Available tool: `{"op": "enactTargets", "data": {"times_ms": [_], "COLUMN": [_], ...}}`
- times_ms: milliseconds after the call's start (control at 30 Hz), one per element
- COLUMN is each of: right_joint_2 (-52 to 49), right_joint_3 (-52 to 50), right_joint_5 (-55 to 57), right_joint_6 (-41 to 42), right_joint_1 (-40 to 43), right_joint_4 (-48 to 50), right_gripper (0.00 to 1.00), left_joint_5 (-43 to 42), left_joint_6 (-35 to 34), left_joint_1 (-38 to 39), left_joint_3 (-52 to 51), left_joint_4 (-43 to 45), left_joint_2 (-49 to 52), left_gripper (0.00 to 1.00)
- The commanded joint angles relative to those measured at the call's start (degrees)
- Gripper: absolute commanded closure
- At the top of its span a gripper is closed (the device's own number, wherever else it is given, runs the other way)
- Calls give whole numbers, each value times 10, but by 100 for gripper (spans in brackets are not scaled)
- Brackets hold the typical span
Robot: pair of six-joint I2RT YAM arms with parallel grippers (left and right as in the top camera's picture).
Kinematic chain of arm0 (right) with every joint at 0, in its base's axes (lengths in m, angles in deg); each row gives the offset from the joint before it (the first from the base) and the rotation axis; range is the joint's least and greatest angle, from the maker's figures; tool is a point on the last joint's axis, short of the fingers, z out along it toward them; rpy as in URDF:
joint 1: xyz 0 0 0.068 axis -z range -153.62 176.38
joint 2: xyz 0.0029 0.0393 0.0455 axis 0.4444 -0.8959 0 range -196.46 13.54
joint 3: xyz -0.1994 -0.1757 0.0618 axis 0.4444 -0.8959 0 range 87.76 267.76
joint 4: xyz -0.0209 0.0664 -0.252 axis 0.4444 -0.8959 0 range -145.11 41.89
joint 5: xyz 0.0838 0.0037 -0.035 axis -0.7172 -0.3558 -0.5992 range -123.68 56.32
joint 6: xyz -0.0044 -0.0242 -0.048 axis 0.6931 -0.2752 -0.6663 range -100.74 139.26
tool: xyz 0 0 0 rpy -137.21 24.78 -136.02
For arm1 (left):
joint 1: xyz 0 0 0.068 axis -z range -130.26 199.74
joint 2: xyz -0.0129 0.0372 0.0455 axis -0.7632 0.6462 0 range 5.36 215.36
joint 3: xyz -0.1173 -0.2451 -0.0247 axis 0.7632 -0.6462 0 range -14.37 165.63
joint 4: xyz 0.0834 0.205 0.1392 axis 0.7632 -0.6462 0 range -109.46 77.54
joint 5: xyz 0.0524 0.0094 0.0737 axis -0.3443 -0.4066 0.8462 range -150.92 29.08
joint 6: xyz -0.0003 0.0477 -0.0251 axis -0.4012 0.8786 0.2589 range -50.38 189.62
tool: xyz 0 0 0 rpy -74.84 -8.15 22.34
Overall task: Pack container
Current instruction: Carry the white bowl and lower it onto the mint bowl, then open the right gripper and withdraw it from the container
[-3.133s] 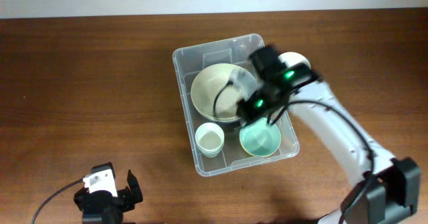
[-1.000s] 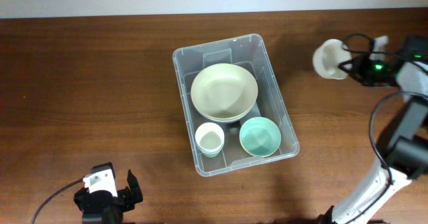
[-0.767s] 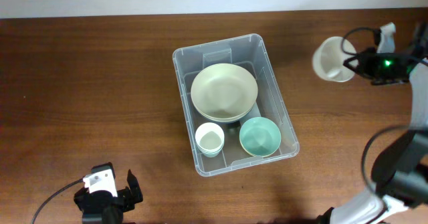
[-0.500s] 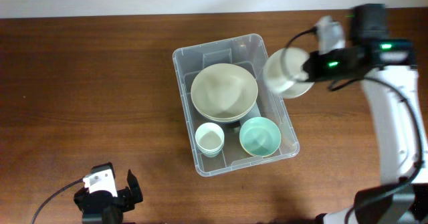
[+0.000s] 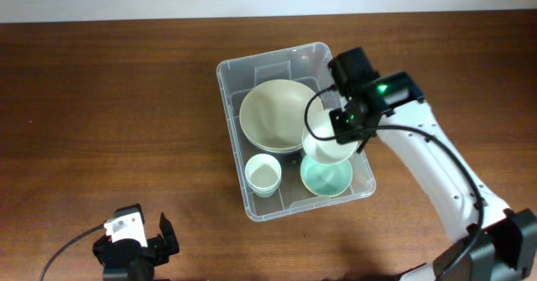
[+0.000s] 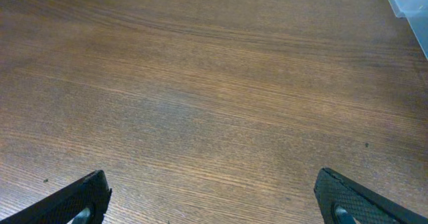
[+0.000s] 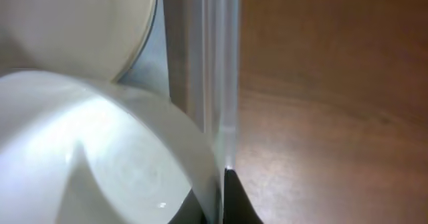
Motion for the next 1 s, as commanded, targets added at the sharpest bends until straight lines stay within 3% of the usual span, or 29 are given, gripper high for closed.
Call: {"op": "enactTargets", "data": {"times_ms": [0,300,333,467,700,733,767,800,967], "right_joint_2": [9,9,9,12,40,45,48,52,50], "right_joint_3": [-65,-83,-83,-51,88,110,126,146,179], "right_joint_5": [9,-15,-15,-10,-8,-8,-8,-8,-8], "right_joint_6": [22,22,22,7,7,7,7,7,7], "right_joint_1": [-19,-45,-44,-40,32,51,69,93,187], "right_joint_4": [22,28,35,44,45,44,45,45,45], "right_gripper": [96,96,85,63,43,36,5,1,1], "left_joint_5": [6,6,6,6,6,6,6,6,6], "left_joint_6": [-1,-1,-1,-1,-1,-1,-1,-1,-1], "left_joint_1": [-1,-1,-1,-1,-1,-1,-1,-1,-1], "left_joint_3": [7,7,7,7,7,7,7,7,7], "left_joint_4": [-1,-1,-1,-1,-1,-1,-1,-1,-1], "left_joint_2": [-4,-4,-4,-4,-4,-4,-4,-4,-4], "left_gripper": [0,0,0,0,0,0,0,0,0]}}
